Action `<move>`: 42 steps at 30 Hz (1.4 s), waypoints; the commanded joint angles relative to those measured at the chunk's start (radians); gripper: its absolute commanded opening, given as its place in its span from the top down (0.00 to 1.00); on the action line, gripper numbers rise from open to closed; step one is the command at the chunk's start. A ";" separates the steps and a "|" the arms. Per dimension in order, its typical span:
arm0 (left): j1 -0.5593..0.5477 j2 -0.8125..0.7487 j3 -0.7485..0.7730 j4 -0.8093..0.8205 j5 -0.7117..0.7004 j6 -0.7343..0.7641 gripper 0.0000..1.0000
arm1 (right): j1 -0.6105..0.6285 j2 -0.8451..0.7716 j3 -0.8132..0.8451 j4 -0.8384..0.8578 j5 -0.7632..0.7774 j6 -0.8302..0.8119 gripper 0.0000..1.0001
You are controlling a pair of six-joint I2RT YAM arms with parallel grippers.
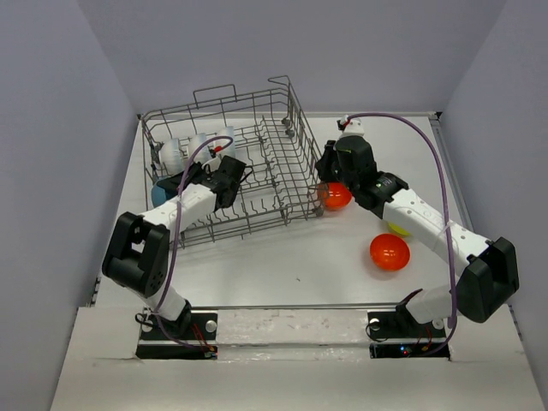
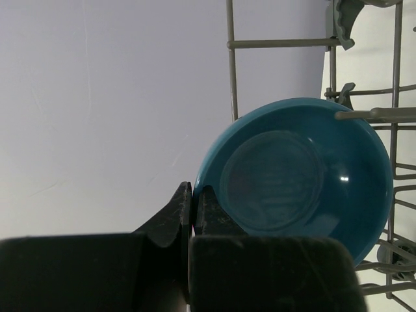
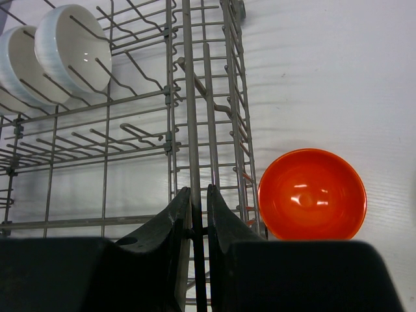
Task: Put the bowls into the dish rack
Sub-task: Insert the bowl into the dish rack.
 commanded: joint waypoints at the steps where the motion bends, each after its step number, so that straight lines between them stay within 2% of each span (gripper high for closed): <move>1: 0.001 0.016 0.071 -0.103 0.027 -0.106 1.00 | -0.013 -0.002 -0.031 -0.082 -0.021 0.061 0.99; 19: -0.051 0.037 0.011 -0.008 0.003 -0.009 1.00 | -0.013 0.012 -0.023 -0.080 -0.012 0.062 0.99; 38: -0.094 0.161 0.051 -0.063 0.042 -0.094 1.00 | -0.013 0.011 -0.022 -0.080 -0.003 0.058 0.99; 41: -0.099 0.180 0.063 -0.081 0.049 -0.111 0.96 | -0.013 0.011 -0.023 -0.082 -0.001 0.059 0.99; 42: -0.100 0.181 0.068 -0.089 0.053 -0.123 0.92 | -0.013 0.009 -0.023 -0.082 -0.001 0.059 0.99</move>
